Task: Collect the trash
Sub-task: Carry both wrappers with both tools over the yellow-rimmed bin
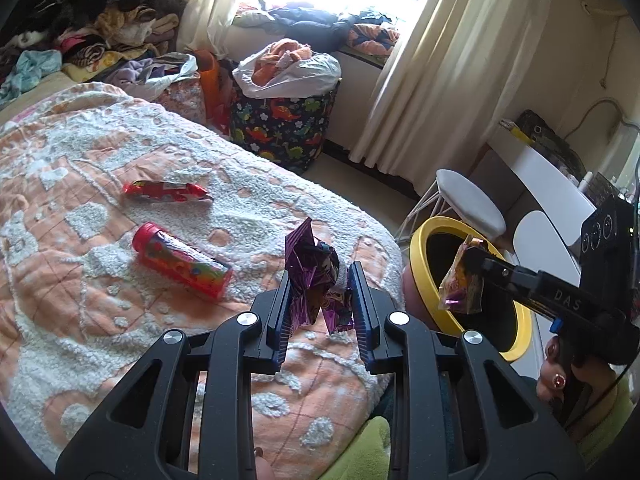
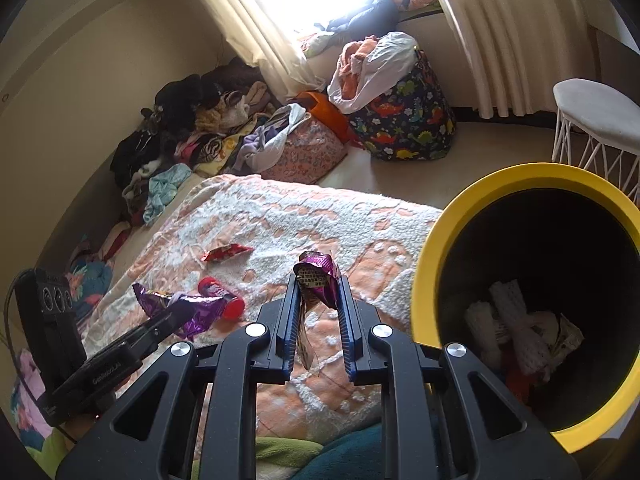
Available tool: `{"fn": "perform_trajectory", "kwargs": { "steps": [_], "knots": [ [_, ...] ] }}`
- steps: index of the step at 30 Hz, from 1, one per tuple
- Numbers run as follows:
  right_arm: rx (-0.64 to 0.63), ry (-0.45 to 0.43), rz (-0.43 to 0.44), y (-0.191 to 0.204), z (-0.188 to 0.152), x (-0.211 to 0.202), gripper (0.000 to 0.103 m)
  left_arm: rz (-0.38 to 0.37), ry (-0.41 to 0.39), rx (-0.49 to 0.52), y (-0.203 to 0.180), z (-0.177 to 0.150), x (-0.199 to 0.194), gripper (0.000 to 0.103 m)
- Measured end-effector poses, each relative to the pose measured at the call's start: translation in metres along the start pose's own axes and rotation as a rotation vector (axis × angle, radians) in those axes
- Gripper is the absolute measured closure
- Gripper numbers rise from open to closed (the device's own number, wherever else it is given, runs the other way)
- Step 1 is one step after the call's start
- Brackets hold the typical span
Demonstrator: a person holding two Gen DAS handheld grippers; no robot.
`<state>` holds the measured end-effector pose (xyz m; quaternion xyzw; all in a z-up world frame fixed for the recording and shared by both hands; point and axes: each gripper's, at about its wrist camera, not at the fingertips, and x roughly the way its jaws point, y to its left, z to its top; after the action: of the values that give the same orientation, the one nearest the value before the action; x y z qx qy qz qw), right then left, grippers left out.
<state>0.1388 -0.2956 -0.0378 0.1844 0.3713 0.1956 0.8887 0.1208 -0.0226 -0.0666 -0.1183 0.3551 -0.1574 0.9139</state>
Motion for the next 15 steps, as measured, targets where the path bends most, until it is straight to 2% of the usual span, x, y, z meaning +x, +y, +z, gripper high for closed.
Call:
{"fn": "perform_trajectory", "kwargs": {
  "steps": [15],
  "knots": [
    [0.065,-0.069,-0.047,-0.041,0.014,-0.026,0.085,-0.038,0.019,0.080,-0.034,0.000,0.008,0.083]
  ]
}}
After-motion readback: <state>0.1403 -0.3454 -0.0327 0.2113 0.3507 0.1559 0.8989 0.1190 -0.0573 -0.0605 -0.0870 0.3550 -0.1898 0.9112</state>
